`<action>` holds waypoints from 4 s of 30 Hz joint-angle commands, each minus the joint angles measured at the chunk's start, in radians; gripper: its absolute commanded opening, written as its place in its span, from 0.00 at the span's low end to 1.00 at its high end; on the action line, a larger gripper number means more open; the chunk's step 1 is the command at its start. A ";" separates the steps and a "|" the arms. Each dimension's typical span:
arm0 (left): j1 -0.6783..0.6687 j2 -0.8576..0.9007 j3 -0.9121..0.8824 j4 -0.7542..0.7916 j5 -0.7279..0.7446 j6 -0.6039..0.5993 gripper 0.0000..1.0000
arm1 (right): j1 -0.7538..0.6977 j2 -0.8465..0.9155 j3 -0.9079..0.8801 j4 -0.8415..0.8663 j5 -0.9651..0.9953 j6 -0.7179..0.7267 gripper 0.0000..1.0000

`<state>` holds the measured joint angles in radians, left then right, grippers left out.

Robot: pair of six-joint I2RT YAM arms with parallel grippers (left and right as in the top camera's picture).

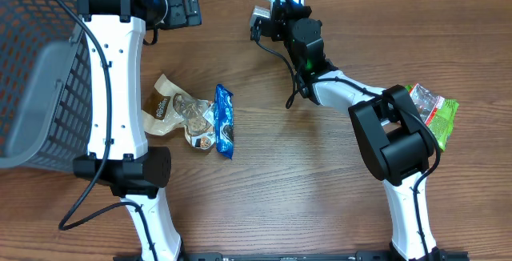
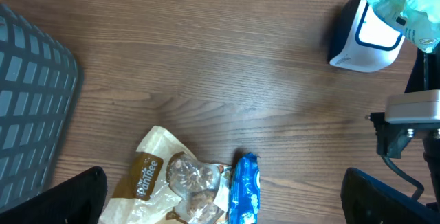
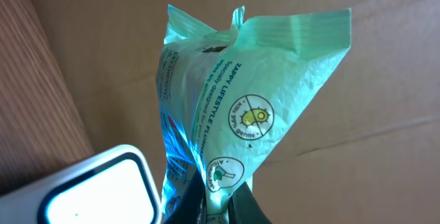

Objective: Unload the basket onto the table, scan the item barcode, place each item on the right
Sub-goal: 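Carry the wipes pack right and drop it by the green bag, then reach the right gripper to the blue Oreo pack and grasp it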

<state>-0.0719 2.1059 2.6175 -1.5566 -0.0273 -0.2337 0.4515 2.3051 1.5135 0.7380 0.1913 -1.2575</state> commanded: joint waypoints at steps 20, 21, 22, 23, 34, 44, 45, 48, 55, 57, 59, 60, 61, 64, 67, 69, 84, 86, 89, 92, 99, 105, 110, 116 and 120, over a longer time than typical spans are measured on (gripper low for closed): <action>0.000 0.000 0.011 -0.002 -0.006 0.001 1.00 | 0.136 -0.143 0.019 -0.161 0.630 0.719 0.04; 0.000 0.000 0.011 -0.002 -0.006 0.001 1.00 | 0.147 -0.160 0.019 -0.199 0.661 0.745 0.04; 0.000 0.000 0.011 -0.002 -0.006 0.001 1.00 | 0.162 -0.186 0.019 -0.258 0.704 0.783 0.04; 0.000 0.000 0.011 -0.002 -0.006 0.001 1.00 | 0.176 -0.217 0.019 -0.321 0.742 0.826 0.04; 0.000 0.000 0.011 -0.002 -0.006 0.001 1.00 | 0.141 -0.650 0.019 -1.281 0.587 1.588 0.04; 0.000 0.000 0.011 -0.002 -0.006 0.001 1.00 | -0.369 -0.808 0.013 -1.785 0.024 1.846 0.04; 0.000 0.000 0.011 -0.002 -0.006 0.001 1.00 | -0.431 -0.803 0.005 -1.807 -0.033 1.845 0.04; 0.000 0.000 0.011 -0.002 -0.006 0.001 1.00 | -0.582 -0.782 -0.037 -1.825 -0.158 1.824 0.04; 0.000 0.000 0.011 -0.002 -0.006 0.001 1.00 | -0.808 -0.704 -0.185 -1.704 -0.304 1.747 0.04; 0.000 0.000 0.011 -0.002 -0.006 0.001 1.00 | -0.836 -0.676 -0.212 -1.658 -0.368 1.707 0.04; 0.000 0.000 0.011 -0.002 -0.006 0.001 1.00 | -0.848 -0.646 -0.229 -1.631 -0.406 1.683 0.04; 0.000 0.000 0.011 -0.002 -0.006 0.001 1.00 | -0.847 -0.635 -0.235 -1.628 -0.406 1.675 0.07; 0.000 0.000 0.011 -0.002 -0.006 0.001 1.00 | -0.847 -0.621 -0.237 -1.629 -0.403 1.672 0.09; 0.000 0.000 0.011 -0.002 -0.006 0.001 1.00 | -0.845 -0.596 -0.237 -1.641 -0.416 1.671 0.23; 0.000 0.000 0.011 -0.002 -0.006 0.001 1.00 | -0.845 -0.600 -0.233 -1.645 -0.434 1.670 0.29; 0.000 0.000 0.011 -0.002 -0.006 0.001 1.00 | -0.845 -0.608 -0.212 -1.663 -0.452 1.647 0.29; 0.000 0.000 0.011 -0.002 -0.006 0.001 1.00 | -0.499 -0.696 -0.093 -1.690 -0.724 1.549 0.29; 0.000 0.000 0.011 -0.002 -0.006 0.001 1.00 | -0.412 -0.691 -0.093 -1.654 -0.723 1.580 0.29; 0.000 0.000 0.011 -0.002 -0.006 0.001 1.00 | -0.284 -0.675 -0.093 -1.584 -0.656 1.650 0.28; 0.000 0.000 0.011 -0.002 -0.006 0.001 1.00 | -0.185 -0.647 -0.093 -1.529 -0.566 1.727 0.27; 0.000 0.000 0.011 -0.002 -0.006 0.001 1.00 | -0.012 -0.521 -0.093 -1.412 -0.561 1.814 0.22; 0.000 0.000 0.011 -0.002 -0.006 0.001 1.00 | 0.074 -0.442 -0.093 -1.318 -0.560 1.835 0.20; 0.000 0.000 0.011 -0.002 -0.006 0.001 1.00 | 0.120 -0.402 -0.093 -1.252 -0.559 1.864 0.20; 0.000 0.000 0.011 -0.002 -0.006 0.001 1.00 | 0.187 -0.328 -0.093 -1.177 -0.562 1.888 0.16; 0.000 0.000 0.011 -0.002 -0.006 0.001 1.00 | 0.215 -0.277 -0.093 -1.154 -0.562 1.902 0.16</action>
<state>-0.0719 2.1059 2.6175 -1.5570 -0.0277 -0.2337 0.6476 1.9923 1.4021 -0.4278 -0.3771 0.6243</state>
